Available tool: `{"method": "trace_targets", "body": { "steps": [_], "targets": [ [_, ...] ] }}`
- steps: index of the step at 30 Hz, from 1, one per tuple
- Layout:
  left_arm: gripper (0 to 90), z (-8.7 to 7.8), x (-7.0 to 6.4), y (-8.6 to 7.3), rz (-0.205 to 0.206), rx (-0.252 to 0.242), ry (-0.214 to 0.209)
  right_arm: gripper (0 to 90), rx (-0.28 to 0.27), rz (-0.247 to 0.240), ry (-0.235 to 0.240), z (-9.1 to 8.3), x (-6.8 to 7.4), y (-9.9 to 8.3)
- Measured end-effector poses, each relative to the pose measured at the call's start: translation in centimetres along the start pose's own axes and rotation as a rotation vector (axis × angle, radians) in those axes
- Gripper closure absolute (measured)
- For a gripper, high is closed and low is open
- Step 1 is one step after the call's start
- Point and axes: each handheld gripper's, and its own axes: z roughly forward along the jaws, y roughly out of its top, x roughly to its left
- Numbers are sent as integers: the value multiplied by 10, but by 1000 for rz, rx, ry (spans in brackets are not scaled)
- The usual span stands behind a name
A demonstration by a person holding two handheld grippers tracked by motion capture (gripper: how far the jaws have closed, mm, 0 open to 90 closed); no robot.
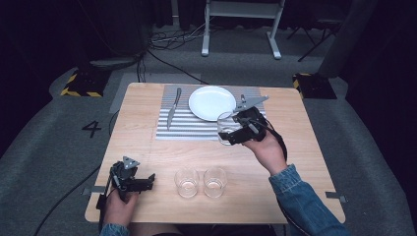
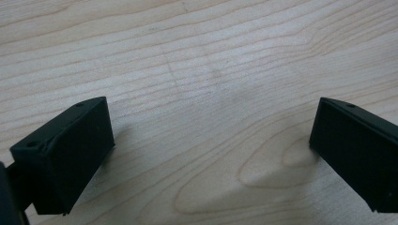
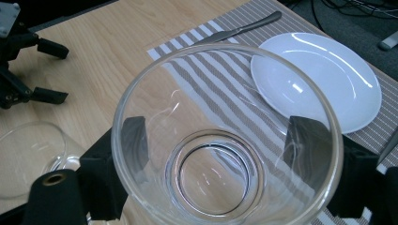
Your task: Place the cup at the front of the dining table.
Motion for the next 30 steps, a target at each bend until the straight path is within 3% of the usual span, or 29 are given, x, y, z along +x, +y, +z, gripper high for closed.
{"method": "trace_targets", "body": {
  "steps": [9,15,30],
  "targets": [
    [2,0,0,0,-1,0,0,196,21,9,-19,21,-9,25],
    [1,0,0,0,3,4,0,196,32,21,1,40,-14,37],
    [1,0,0,1,4,3,-8,195,59,29,14,89,-12,63]
  ]
}}
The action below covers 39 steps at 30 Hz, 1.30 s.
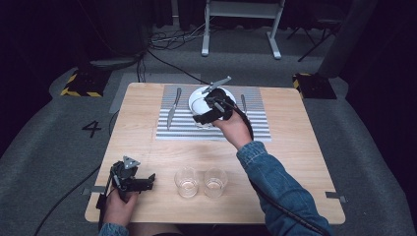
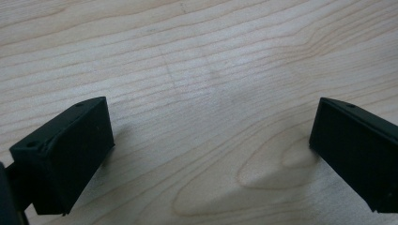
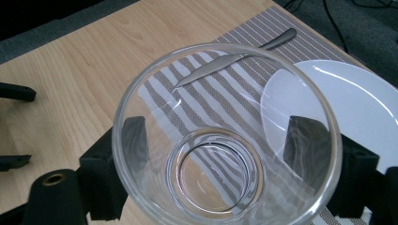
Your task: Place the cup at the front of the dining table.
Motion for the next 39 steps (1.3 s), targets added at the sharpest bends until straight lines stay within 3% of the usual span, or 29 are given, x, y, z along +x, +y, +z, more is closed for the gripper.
{"method": "trace_targets", "body": {
  "steps": [10,12,13,17,22,27,35,38,39],
  "targets": [
    [1,0,0,0,1,-2,2,195,4,18,3,32,4,10],
    [1,0,0,0,1,-2,2,195,12,20,5,41,4,12],
    [1,0,0,0,1,-2,2,195,6,31,28,51,4,14],
    [1,0,0,0,3,-2,0,195,17,34,27,64,5,17],
    [1,0,0,0,2,-2,-1,195,40,17,-10,90,8,21],
    [1,0,0,0,3,-1,-2,195,31,71,-10,108,5,17],
    [1,0,0,0,3,0,-2,195,61,92,-32,125,-1,11],
    [1,0,0,0,3,-1,-2,195,53,90,-47,130,-2,9],
    [1,0,0,0,3,-1,-2,195,42,110,-31,131,-1,9]
  ]
}}
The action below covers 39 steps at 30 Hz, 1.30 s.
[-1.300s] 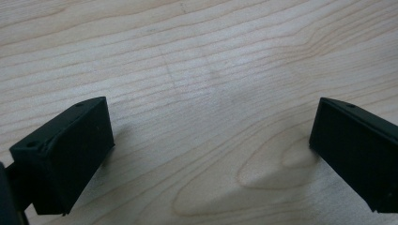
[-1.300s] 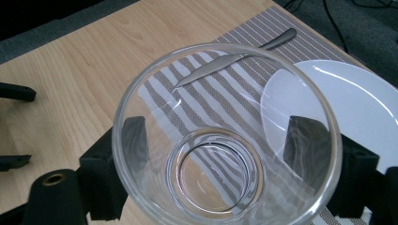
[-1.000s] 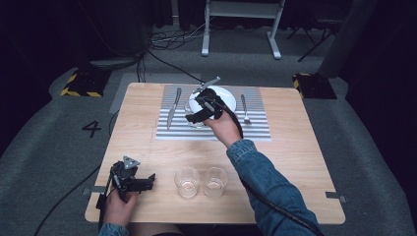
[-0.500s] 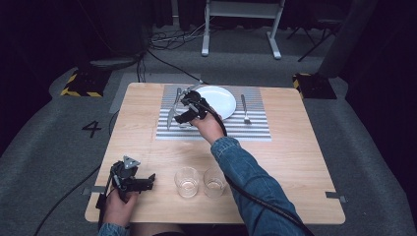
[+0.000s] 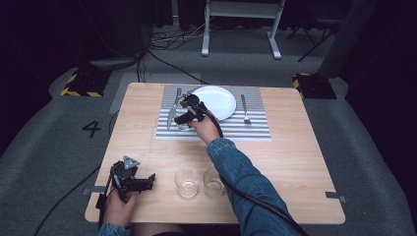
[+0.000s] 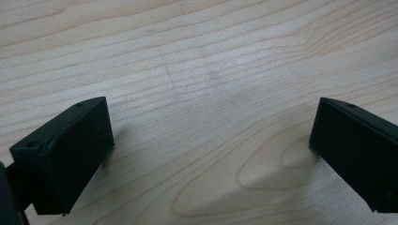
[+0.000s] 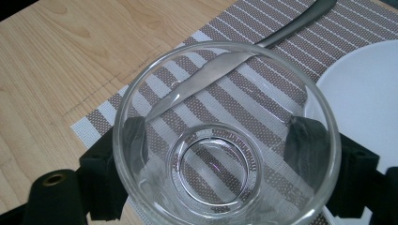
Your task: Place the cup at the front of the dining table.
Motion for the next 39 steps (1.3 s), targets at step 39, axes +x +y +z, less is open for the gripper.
{"method": "trace_targets", "body": {
  "steps": [39],
  "targets": [
    [3,1,-1,1,8,0,-4,163,8,-108,-55,-43,1,-10]
  ]
}}
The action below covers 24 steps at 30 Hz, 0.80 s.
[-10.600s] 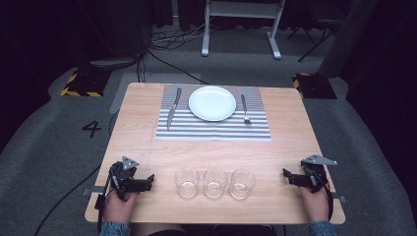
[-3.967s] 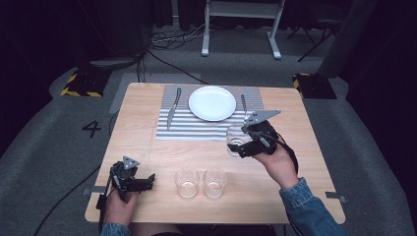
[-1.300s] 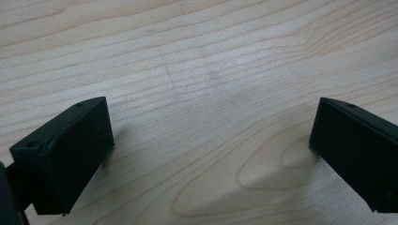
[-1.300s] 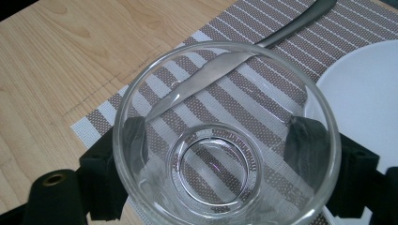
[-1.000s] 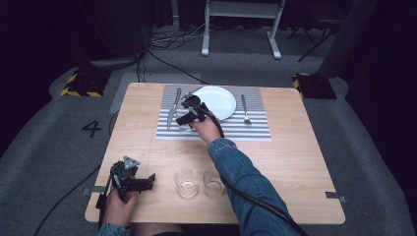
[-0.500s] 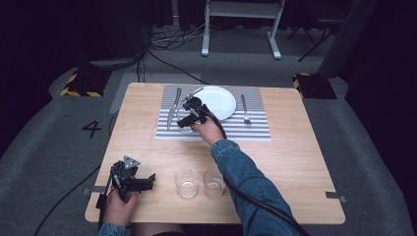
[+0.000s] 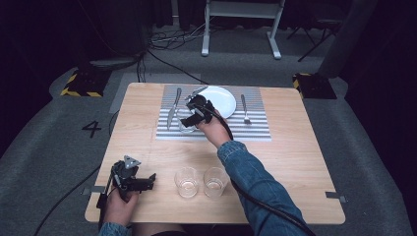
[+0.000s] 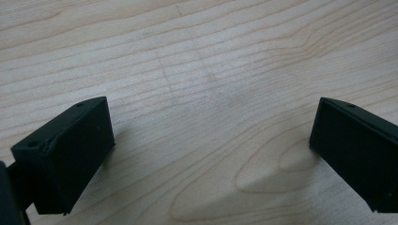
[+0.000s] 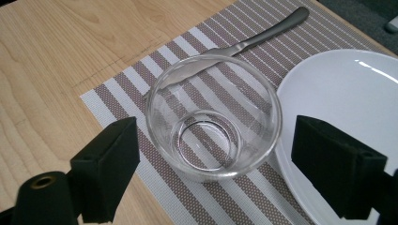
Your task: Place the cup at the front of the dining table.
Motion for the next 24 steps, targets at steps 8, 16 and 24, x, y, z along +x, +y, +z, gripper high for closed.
{"method": "trace_targets", "body": {
  "steps": [8,16,24],
  "targets": [
    [3,0,0,0,2,0,1,164,-35,-16,1,-30,-3,-2],
    [3,0,0,0,1,0,1,166,-45,-10,-2,-58,-13,-13],
    [2,0,0,0,3,1,0,167,-73,10,1,-83,-24,-26]
  ]
}}
